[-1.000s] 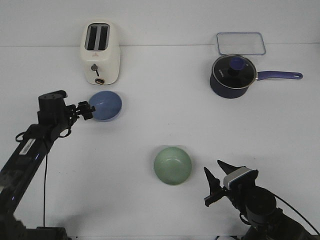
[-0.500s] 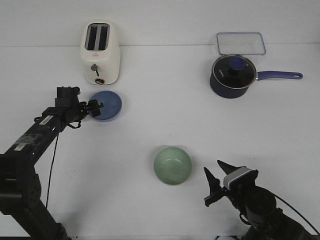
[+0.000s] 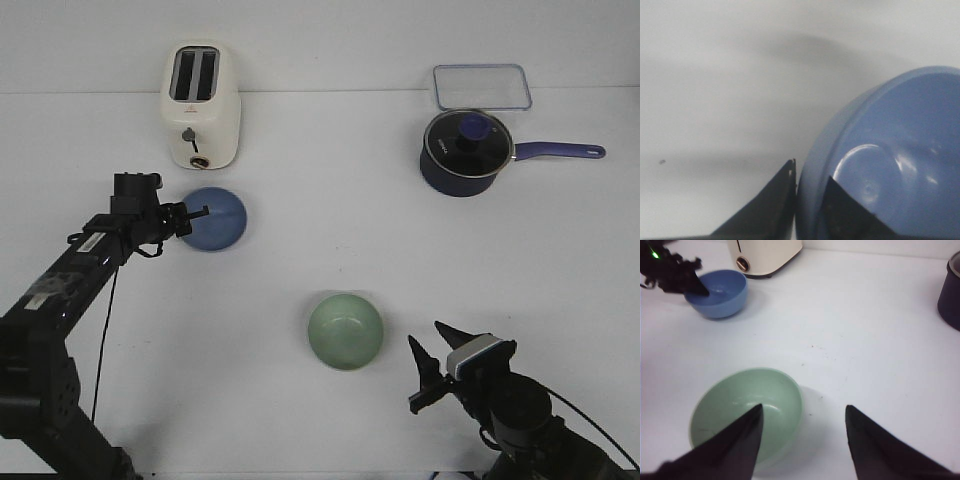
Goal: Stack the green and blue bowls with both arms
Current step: 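Carry the blue bowl with the left gripper and lower it into the green bowl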
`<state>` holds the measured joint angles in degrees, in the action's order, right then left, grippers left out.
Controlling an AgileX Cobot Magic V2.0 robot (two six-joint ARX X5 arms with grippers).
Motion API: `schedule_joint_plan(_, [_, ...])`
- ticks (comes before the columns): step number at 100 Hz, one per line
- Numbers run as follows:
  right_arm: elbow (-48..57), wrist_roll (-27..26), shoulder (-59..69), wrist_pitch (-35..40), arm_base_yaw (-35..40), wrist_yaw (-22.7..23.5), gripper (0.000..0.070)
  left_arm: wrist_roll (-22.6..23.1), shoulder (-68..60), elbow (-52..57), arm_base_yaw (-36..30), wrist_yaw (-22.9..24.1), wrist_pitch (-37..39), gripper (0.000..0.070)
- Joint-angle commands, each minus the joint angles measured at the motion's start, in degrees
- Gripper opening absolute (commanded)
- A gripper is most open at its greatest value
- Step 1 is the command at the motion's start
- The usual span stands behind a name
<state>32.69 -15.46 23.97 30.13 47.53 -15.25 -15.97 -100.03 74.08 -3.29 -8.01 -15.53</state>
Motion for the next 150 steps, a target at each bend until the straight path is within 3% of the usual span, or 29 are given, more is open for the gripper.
schedule_joint_plan(1, [0.2,-0.6,0.1,-0.2,0.5,-0.2,0.0345,1.0,5.1,1.3,-1.3,-3.9,0.2,0.001])
schedule_joint_plan(15, [0.2,-0.6,0.1,0.0,0.5,-0.3,0.0345,3.2,14.5,1.3,-6.7,-5.3,-4.3,0.001])
schedule_joint_plan(32, [0.2,-0.3,0.1,-0.1,0.5,-0.3,0.0345,1.8,21.2,-0.7,-17.9,-5.3,-8.5,0.001])
schedule_joint_plan(45, [0.2,0.0,0.1,-0.1,0.5,-0.3,0.0345,-2.4,22.3,-5.0,-28.6,-4.2,-6.4,0.001])
schedule_joint_plan(67, [0.2,-0.1,0.1,0.0,0.5,-0.2,0.0345,-6.7,17.8,-11.0,-41.4,3.7,2.2,0.001])
schedule_joint_plan(92, [0.2,-0.1,0.1,-0.1,0.5,-0.2,0.0346,-7.6,12.7,-11.0,-43.0,3.7,3.0,0.0035])
schedule_joint_plan(105, [0.2,-0.2,0.1,-0.1,0.5,-0.2,0.0346,-7.5,12.7,-11.0,-43.0,3.7,3.0,0.0305])
schedule_joint_plan(112, [0.2,-0.2,0.1,-0.1,0.5,-0.2,0.0347,-7.5,12.7,-11.0,-42.9,3.5,2.9,0.0387])
schedule_joint_plan(125, [0.2,-0.2,0.1,-0.1,0.5,-0.2,0.0347,-6.5,14.9,-10.9,-42.6,3.5,2.0,0.0391])
schedule_joint_plan(150, [0.2,-0.1,0.1,-0.6,0.5,-0.2,0.0347,3.1,33.2,-11.1,-40.4,10.1,-4.6,0.039])
